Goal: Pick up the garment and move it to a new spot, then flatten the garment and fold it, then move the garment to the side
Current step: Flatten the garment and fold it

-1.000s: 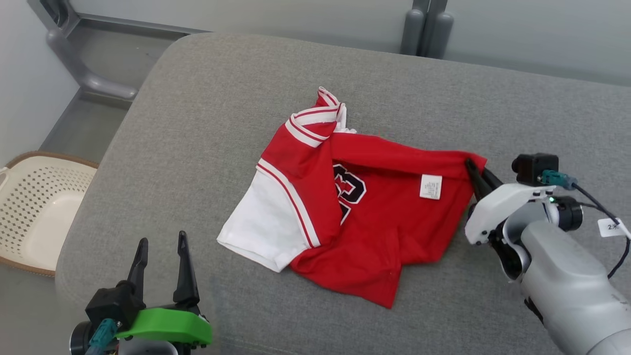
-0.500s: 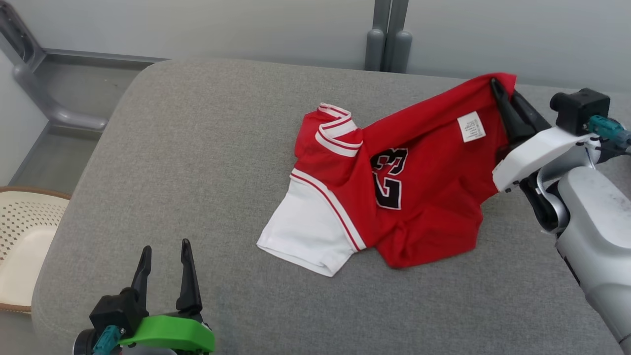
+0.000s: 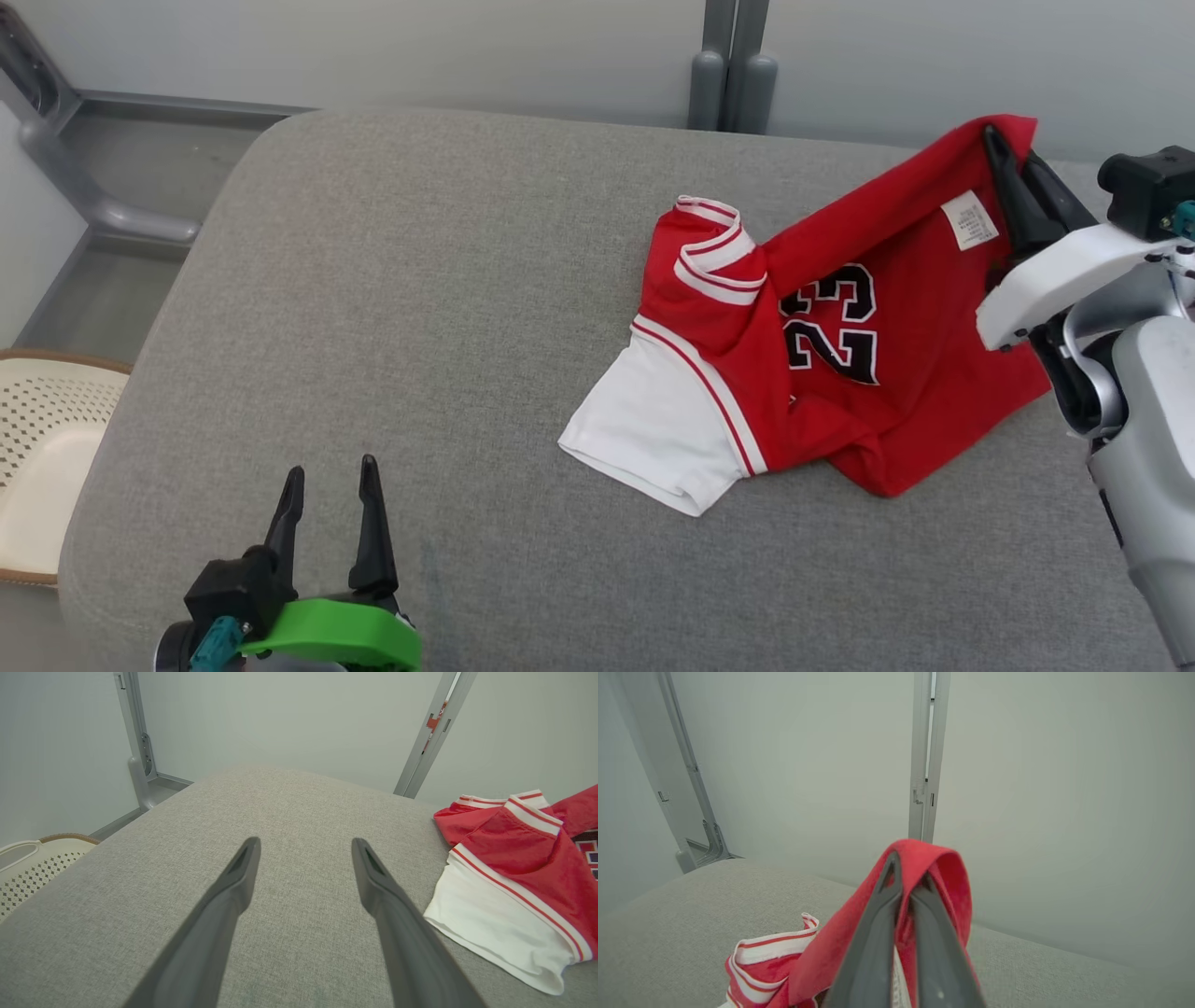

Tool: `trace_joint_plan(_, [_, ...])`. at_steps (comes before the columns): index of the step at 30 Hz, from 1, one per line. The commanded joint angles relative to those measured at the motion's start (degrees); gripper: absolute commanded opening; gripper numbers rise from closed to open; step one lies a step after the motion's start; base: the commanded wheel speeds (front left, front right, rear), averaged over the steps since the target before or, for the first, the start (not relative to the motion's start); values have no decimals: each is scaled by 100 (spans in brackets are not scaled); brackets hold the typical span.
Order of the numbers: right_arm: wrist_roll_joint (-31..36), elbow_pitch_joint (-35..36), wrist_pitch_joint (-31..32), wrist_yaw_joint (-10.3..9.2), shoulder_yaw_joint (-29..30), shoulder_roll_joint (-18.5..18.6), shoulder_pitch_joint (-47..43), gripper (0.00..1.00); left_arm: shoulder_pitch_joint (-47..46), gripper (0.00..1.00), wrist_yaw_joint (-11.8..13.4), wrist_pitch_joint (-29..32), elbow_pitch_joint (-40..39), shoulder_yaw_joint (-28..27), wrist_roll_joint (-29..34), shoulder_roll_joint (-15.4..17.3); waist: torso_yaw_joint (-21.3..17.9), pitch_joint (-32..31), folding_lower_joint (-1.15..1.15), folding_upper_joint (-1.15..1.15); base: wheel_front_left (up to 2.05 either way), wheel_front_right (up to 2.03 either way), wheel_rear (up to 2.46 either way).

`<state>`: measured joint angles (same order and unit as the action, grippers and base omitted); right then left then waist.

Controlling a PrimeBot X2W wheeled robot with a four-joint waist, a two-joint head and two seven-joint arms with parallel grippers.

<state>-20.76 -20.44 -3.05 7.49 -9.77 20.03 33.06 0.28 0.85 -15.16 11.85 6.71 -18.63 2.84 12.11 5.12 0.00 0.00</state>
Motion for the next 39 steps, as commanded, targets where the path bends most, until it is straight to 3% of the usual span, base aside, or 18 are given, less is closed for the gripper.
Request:
trace_joint_plan(1, [85, -161, 23, 0, 112, 5, 98, 0, -137, 100, -10, 5, -3, 19, -48, 11, 129, 193, 0, 0, 0, 0, 0])
trace_joint_plan(19, [1789, -3145, -647, 0, 1555, 269, 2765, 0, -773, 100, 68, 5, -134, 476, -229, 9, 1175, 1400, 0, 0, 0, 0, 0])
trace_joint_plan(20, [1912, -3340, -699, 0, 1661, 243, 2855, 24, -789, 100, 79, 5, -134, 512, -244, 9, 1202, 1436, 0, 0, 0, 0, 0])
trace_joint_plan(22, [2101, -3625, -806, 0, 1817, 163, 2996, 100, -808, 100, 90, 5, -119, 576, -272, 8, 1235, 1485, 0, 0, 0, 0, 0])
trace_joint_plan(29, [2459, -4057, -1139, 0, 1922, -237, 3230, 100, -861, 100, 141, 5, -124, 606, -257, 9, 1028, 1494, 0, 0, 0, 0, 0])
trace_joint_plan(35, [2022, -4008, -1221, 0, 1407, -564, 2977, 100, -845, 100, 84, 5, -119, 499, -111, 11, 577, 1270, 0, 0, 0, 0, 0])
trace_joint_plan(39, [1473, -3529, -1216, 0, 879, -656, 2527, 100, -798, 100, 16, 5, -83, 408, 19, 12, 199, 1024, 0, 0, 0, 0, 0])
